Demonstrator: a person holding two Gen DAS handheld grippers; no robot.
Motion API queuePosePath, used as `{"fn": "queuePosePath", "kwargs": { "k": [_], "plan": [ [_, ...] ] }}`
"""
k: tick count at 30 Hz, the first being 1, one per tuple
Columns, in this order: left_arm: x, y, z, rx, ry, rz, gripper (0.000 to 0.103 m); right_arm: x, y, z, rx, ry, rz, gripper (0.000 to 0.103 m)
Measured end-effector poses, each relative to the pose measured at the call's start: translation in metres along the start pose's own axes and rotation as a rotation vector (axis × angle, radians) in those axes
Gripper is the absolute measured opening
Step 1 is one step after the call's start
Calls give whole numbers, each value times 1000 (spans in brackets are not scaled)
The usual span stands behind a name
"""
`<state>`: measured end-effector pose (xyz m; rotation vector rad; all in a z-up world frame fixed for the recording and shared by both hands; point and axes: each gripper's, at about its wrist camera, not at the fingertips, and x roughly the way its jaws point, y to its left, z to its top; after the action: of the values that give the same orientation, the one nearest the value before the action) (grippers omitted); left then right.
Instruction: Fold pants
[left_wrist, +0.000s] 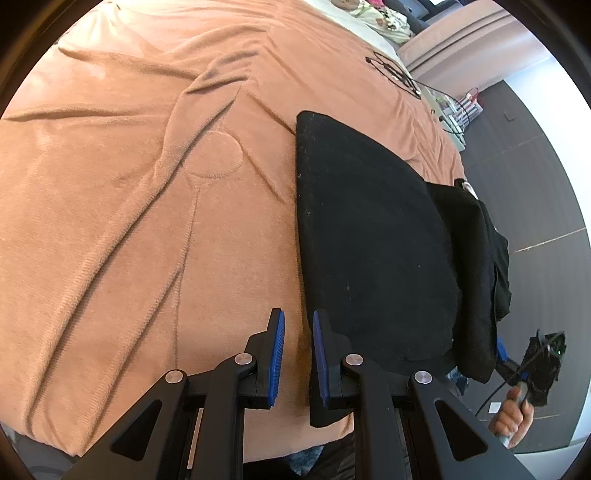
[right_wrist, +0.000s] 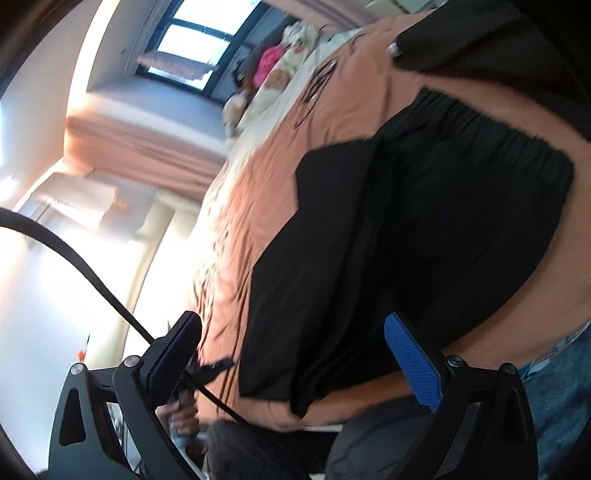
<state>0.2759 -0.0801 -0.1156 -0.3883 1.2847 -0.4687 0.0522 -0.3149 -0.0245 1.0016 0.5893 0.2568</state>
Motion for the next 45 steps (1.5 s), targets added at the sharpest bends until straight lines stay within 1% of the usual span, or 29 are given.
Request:
{"fn": "queuePosePath", "kwargs": {
  "k": [3, 8, 11, 13, 15, 18, 20, 23, 26, 29, 31, 33, 35, 36, 39, 41, 45],
  "plan": [
    [-1, 0, 0, -2, -3, 5, 16, 10, -9, 12, 40, -16, -6, 100],
    [-2, 4, 0, -16, -3, 6, 16, 28, -27, 38, 108, -29, 28, 100],
    [-3, 7, 1, -25, -2, 9, 16, 50, -27, 39, 124, -14, 42, 100],
    [-2, 9, 1, -33, 2, 14, 16, 59, -35, 52, 127, -1, 52, 100],
    [-1, 10, 1, -36, 7, 23, 16, 80, -38, 65, 134, 10, 28, 99],
    [-1, 8, 2, -32, 9, 30, 16, 89, -38, 70, 144, 21, 26, 96],
    [-1, 8, 2, -35, 8, 31, 16, 95, -36, 73, 149, 29, 26, 95],
    [1, 7, 2, -37, 12, 34, 16, 103, -33, 76, 131, 44, 20, 93],
    [4, 7, 1, -38, 19, 36, 16, 110, -32, 82, 127, 63, 5, 82],
    [5, 6, 2, -37, 22, 38, 16, 117, -28, 88, 107, 94, -30, 79],
    [6, 6, 3, -40, 21, 40, 16, 124, -23, 91, 80, 125, -62, 67],
    [5, 5, 3, -41, 17, 39, 16, 126, -16, 95, 39, 155, -103, 37],
    [4, 5, 2, -37, 15, 40, 16, 123, -7, 98, -18, 177, -151, 27],
    [4, 5, 2, -36, 17, 42, 16, 119, -2, 99, -38, 178, -156, 24],
    [6, 5, 1, -42, 21, 42, 16, 107, 19, 103, -119, 186, -178, 18],
    [7, 5, 1, -43, 20, 41, 16, 102, 30, 105, -163, 203, -196, 17],
    [8, 5, 0, -43, 19, 39, 16, 97, 52, 111, -235, 231, -260, 17]
  ]
}}
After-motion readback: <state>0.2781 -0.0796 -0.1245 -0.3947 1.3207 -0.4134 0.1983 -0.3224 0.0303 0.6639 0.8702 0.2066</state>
